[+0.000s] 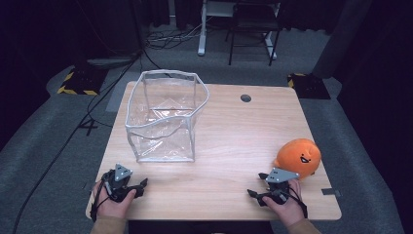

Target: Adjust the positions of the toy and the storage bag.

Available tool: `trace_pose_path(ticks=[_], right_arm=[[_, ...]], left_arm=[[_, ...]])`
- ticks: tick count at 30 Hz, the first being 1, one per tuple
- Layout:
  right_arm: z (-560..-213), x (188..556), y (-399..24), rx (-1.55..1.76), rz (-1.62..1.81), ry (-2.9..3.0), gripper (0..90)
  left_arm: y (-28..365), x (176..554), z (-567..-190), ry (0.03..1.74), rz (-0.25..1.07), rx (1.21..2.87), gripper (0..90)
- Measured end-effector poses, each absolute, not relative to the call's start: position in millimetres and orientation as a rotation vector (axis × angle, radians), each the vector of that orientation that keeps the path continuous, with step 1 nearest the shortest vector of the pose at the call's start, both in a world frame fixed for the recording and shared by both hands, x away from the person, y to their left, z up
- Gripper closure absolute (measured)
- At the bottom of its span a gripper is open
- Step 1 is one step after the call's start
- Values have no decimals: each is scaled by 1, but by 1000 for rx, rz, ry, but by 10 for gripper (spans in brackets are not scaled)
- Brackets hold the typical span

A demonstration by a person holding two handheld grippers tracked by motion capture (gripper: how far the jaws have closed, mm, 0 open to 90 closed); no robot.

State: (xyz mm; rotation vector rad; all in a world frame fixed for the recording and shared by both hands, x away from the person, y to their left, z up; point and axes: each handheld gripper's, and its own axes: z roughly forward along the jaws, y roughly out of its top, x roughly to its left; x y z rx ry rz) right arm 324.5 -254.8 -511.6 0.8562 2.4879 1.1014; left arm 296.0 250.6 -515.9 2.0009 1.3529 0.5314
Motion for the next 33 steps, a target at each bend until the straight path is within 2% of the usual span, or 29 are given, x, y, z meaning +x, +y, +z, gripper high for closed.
trace_pose_path(ticks=[6, 9, 10, 14, 24, 26, 29, 30, 33], right_arm=[[-512, 324, -255, 855, 1101, 2487, 213], [-511, 324, -255, 850, 1103, 2487, 239], [-511, 323, -255, 849, 1112, 2483, 278], [-511, 320, -255, 881, 1116, 2454, 370], [-510, 319, -254, 930, 1108, 2425, 408], [-508, 320, -252, 930, 1094, 2439, 506], [-502, 322, -250, 928, 1095, 2449, 552], [-500, 322, -249, 918, 1098, 2445, 563], [-493, 321, -248, 907, 1109, 2433, 573]], left_arm=[[254, 297, -510, 1351, 535, 1980, 255], [257, 300, -506, 1371, 540, 1946, 245], [260, 304, -502, 1379, 543, 1919, 249], [265, 309, -495, 1362, 536, 1881, 292], [276, 333, -475, 1355, 584, 1861, 375], [276, 339, -473, 1354, 583, 1861, 380], [275, 345, -472, 1350, 573, 1863, 405], [274, 351, -472, 1346, 564, 1857, 423], [272, 360, -471, 1326, 535, 1896, 593]])
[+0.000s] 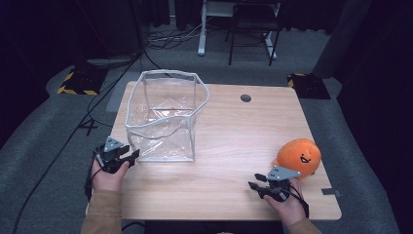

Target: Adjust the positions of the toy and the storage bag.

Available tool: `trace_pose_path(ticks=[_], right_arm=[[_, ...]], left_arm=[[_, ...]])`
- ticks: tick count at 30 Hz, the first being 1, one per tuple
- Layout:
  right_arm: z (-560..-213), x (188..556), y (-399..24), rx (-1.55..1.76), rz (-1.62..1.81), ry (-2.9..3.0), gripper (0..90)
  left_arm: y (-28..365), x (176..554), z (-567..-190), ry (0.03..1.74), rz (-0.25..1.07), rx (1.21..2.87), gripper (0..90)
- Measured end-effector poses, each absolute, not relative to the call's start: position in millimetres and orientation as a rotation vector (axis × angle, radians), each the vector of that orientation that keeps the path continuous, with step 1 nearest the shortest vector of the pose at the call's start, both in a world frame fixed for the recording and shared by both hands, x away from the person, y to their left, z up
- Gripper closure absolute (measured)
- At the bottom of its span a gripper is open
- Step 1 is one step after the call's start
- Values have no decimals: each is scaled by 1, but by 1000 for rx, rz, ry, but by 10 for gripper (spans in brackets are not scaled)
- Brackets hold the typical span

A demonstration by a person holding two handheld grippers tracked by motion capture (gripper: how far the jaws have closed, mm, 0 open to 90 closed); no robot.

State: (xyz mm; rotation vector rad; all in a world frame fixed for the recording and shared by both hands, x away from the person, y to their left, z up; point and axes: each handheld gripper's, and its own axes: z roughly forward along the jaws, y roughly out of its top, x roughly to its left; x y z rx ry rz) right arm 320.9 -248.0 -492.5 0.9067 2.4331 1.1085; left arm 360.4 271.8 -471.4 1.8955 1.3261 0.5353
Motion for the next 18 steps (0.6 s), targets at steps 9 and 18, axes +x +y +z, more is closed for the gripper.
trace_pose_path(ticks=[9, 18], right_arm=[[-482, 318, -251, 918, 1124, 2402, 577], [-466, 331, -236, 877, 1162, 2419, 568]], left_arm=[[261, 362, -469, 1278, 522, 1975, 829], [240, 341, -464, 1191, 502, 2038, 867]])
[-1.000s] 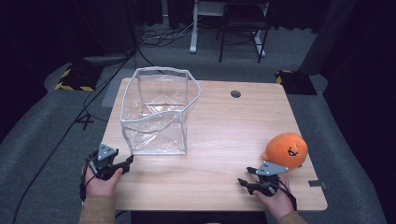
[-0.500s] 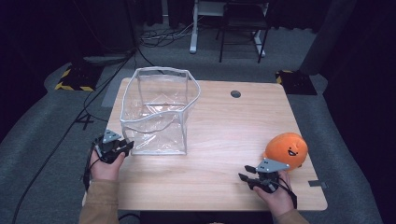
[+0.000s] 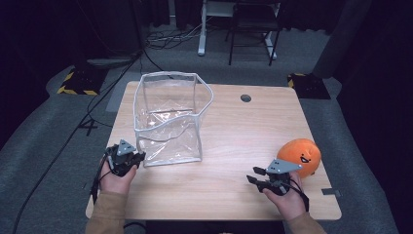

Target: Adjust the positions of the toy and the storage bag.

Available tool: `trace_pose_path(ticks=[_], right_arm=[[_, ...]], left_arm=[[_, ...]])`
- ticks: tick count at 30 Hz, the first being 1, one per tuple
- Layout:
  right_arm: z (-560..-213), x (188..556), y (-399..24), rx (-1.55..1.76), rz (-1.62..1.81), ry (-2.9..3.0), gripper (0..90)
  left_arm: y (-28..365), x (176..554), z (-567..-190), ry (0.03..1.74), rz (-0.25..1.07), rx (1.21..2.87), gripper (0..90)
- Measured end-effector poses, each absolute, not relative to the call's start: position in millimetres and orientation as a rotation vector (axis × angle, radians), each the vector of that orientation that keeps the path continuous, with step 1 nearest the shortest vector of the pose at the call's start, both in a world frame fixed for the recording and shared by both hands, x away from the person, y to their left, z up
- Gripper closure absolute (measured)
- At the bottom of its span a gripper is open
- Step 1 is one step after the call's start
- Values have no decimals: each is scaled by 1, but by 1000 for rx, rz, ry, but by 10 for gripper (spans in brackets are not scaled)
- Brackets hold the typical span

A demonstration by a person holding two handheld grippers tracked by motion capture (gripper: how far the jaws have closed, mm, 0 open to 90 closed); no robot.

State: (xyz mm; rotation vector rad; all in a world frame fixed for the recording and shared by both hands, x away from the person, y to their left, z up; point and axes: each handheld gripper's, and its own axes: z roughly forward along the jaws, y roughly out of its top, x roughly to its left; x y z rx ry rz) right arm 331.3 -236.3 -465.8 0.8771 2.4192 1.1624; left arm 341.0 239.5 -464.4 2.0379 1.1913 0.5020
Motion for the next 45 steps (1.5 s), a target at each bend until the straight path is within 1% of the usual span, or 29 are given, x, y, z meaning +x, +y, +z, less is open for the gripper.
trace_pose_path(ticks=[2, 3, 9, 13, 21, 24, 26, 28, 30, 36, 37, 38, 41, 43, 45], right_arm=[[-463, 334, -232, 861, 1167, 2426, 567], [-457, 339, -223, 828, 1176, 2437, 568], [-445, 355, -192, 721, 1192, 2473, 568], [-441, 367, -177, 712, 1204, 2489, 581], [-439, 391, -148, 694, 1253, 2507, 611], [-439, 398, -140, 680, 1250, 2506, 673], [-440, 401, -138, 679, 1244, 2520, 749], [-440, 402, -137, 665, 1263, 2540, 853], [-440, 400, -135, 652, 1267, 2550, 877], [-438, 389, -142, 645, 1243, 2550, 879], [-437, 381, -149, 654, 1236, 2558, 879], [-437, 381, -149, 654, 1236, 2558, 879], [-436, 361, -168, 677, 1223, 2570, 879], [-435, 356, -172, 681, 1220, 2573, 879], [-435, 339, -186, 699, 1214, 2574, 879]], left_arm=[[237, 339, -464, 1186, 500, 2043, 868], [229, 330, -464, 1157, 490, 2064, 868], [211, 310, -462, 1092, 474, 2094, 868], [202, 297, -463, 1072, 473, 2104, 867], [193, 281, -463, 1047, 470, 2125, 867], [190, 276, -464, 1037, 467, 2131, 867], [189, 274, -465, 1033, 469, 2134, 865], [189, 273, -466, 1030, 464, 2138, 865], [189, 273, -466, 1029, 465, 2138, 864], [185, 270, -465, 994, 436, 2151, 865], [181, 269, -466, 979, 410, 2151, 865], [181, 269, -466, 979, 410, 2151, 865], [176, 268, -467, 923, 371, 2153, 865], [174, 267, -468, 912, 358, 2152, 865], [166, 265, -467, 866, 343, 2177, 865]])
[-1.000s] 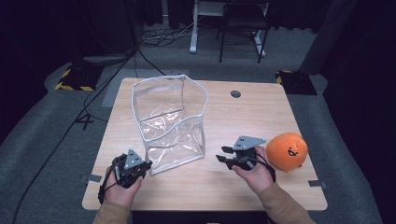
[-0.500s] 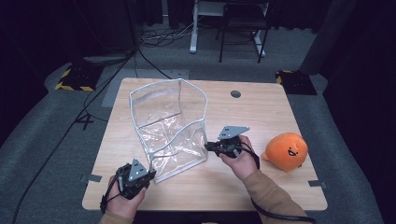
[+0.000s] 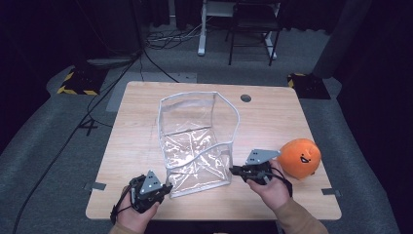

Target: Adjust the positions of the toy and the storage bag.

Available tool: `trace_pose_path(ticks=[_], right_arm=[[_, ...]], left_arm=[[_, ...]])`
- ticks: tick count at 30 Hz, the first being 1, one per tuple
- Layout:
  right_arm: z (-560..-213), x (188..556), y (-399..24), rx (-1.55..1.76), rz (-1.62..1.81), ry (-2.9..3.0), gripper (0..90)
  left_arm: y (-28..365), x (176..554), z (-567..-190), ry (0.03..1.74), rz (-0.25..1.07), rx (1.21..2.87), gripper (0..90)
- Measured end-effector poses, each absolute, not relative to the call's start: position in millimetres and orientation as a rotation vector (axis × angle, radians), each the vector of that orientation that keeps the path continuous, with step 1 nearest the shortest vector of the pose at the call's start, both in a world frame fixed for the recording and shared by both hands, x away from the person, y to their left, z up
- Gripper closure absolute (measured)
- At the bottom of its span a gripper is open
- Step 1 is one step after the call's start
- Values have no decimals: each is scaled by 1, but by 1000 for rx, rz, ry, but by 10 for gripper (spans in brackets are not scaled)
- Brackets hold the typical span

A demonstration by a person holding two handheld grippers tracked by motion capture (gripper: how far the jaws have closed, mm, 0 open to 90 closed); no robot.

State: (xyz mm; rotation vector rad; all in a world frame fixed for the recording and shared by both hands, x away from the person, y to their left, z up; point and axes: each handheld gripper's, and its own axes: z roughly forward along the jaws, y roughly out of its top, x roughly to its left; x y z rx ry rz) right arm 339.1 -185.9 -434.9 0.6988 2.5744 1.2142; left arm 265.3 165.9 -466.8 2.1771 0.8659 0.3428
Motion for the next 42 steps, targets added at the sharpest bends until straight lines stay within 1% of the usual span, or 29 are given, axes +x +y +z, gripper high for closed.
trace_pose_path(ticks=[8, 12, 14, 26, 38, 41, 42], right_arm=[[-433, 305, -214, 764, 1194, 2564, 879], [-433, 294, -221, 781, 1187, 2565, 879], [-432, 282, -228, 801, 1180, 2560, 878], [-432, 251, -249, 857, 1166, 2538, 877], [-434, 242, -261, 908, 1191, 2515, 873], [-434, 243, -263, 922, 1205, 2515, 864], [-435, 243, -264, 926, 1207, 2516, 829]], left_arm=[[148, 263, -467, 762, 310, 2213, 861], [141, 260, -466, 732, 299, 2229, 861], [135, 257, -466, 701, 288, 2238, 861], [118, 246, -465, 616, 259, 2264, 860], [105, 240, -463, 562, 257, 2302, 851], [105, 239, -463, 551, 259, 2303, 836], [106, 239, -462, 559, 261, 2286, 818]])
